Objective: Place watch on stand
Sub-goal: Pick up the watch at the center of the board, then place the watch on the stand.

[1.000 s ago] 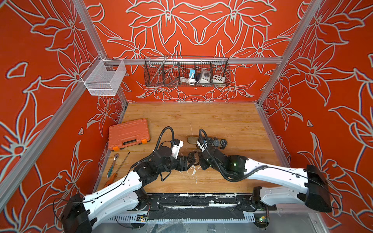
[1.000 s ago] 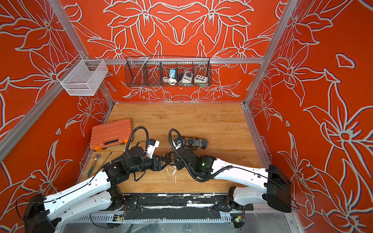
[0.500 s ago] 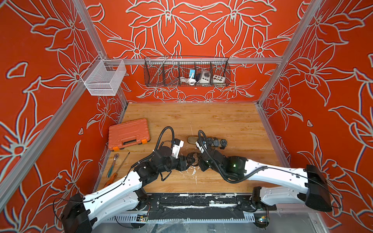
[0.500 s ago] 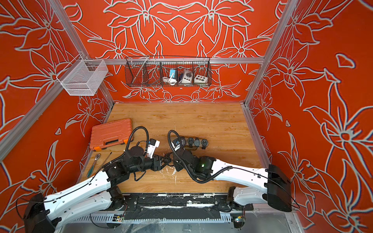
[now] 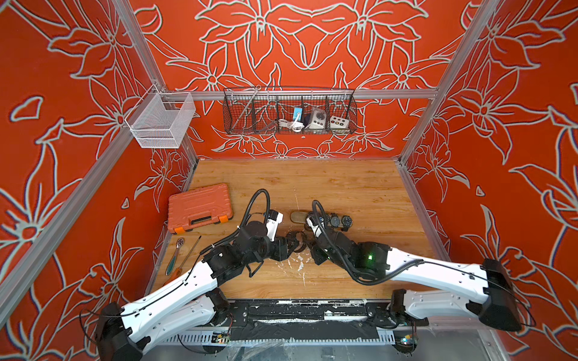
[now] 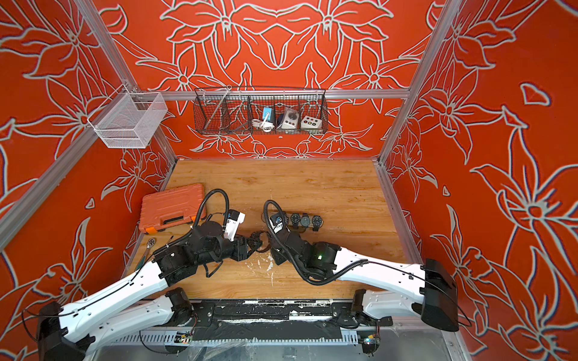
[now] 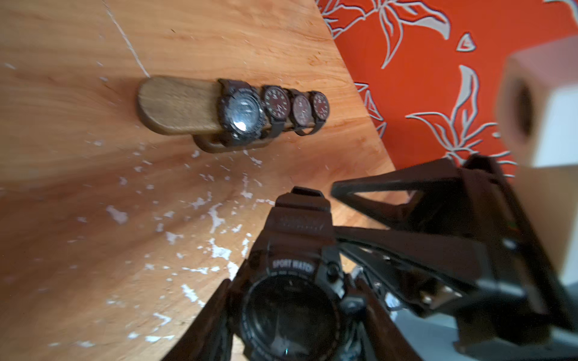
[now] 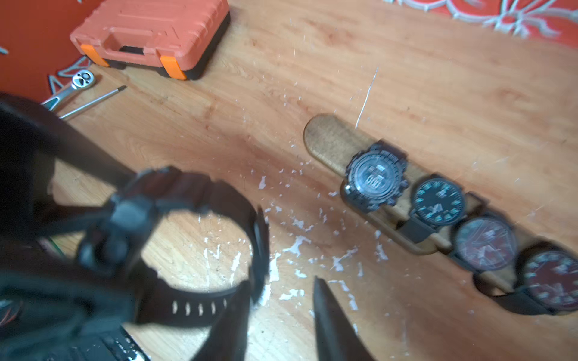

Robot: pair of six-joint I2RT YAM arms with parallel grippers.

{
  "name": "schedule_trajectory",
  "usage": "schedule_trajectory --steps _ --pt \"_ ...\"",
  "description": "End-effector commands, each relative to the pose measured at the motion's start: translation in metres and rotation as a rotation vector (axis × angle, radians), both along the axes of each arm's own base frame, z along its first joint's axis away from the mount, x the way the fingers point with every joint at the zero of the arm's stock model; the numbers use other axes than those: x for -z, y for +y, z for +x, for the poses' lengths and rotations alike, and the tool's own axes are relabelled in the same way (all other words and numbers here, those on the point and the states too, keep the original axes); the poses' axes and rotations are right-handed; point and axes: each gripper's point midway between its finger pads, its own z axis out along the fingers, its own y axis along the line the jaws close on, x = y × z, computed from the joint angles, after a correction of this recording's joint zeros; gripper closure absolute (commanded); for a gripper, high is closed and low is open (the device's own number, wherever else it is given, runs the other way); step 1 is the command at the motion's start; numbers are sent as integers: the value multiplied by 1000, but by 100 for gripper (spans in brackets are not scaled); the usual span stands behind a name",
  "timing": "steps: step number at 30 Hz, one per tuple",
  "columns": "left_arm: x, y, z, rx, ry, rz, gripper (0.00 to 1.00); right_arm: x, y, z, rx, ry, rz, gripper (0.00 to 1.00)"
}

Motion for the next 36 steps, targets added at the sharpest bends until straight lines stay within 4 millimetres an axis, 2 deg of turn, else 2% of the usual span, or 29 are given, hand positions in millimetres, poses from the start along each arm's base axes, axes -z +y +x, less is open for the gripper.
schedule_trajectory --steps 1,6,11,18,25,30,36 --pt "-6 23 14 -70 -55 150 58 -16 -30 11 85 -36 -38 52" --pt "-10 37 40 -168 -52 265 58 -15 -71 24 201 -8 -18 42" --pt "1 54 79 -297 -53 437 58 -14 -112 34 315 13 25 30" --pt "22 58 131 -357 -19 539 58 -8 -155 50 436 52 -28 20" --pt "41 34 158 -256 -4 586 58 11 -176 69 511 155 37 17" --pt "53 18 163 -182 19 585 58 29 -184 84 542 247 120 14" --pt "68 11 164 -130 38 615 58 47 -189 101 561 328 234 12"
